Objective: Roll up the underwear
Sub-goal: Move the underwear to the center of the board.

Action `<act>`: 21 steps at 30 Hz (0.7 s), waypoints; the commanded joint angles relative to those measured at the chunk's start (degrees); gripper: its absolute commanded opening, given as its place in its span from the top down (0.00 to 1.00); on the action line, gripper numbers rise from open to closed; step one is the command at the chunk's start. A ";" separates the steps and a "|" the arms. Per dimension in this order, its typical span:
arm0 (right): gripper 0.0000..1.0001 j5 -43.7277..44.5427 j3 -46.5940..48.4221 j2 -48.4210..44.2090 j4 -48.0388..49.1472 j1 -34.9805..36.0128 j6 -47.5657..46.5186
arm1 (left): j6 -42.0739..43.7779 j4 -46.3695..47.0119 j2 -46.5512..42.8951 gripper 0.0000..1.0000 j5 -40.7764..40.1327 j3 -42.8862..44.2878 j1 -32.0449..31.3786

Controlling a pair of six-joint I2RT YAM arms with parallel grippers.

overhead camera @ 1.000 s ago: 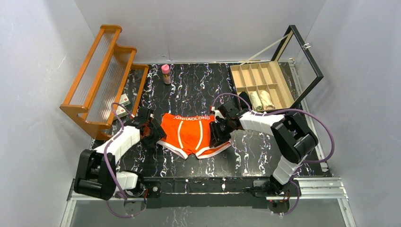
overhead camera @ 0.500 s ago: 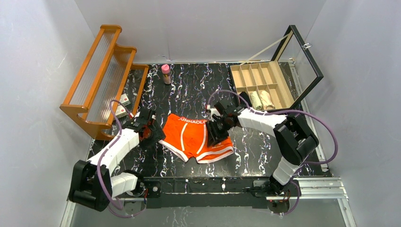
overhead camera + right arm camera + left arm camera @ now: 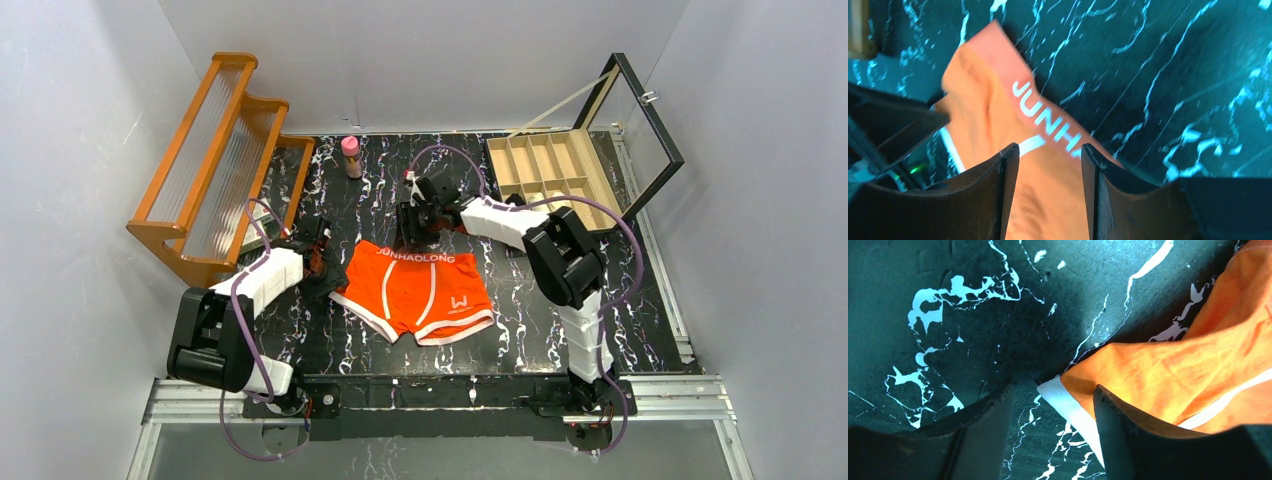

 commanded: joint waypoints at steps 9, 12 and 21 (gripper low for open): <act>0.41 1.73 11.57 10.42 16.97 1.79 -11.26 | 1.51 1.62 2.76 0.76 1.40 -1.98 0.67; 0.40 0.27 15.38 13.45 17.07 2.98 -15.54 | 1.72 1.59 3.09 0.88 2.21 -2.47 0.65; 0.39 -3.34 17.60 16.69 16.66 4.29 -23.05 | -0.67 0.28 -1.29 1.00 4.76 -5.60 0.69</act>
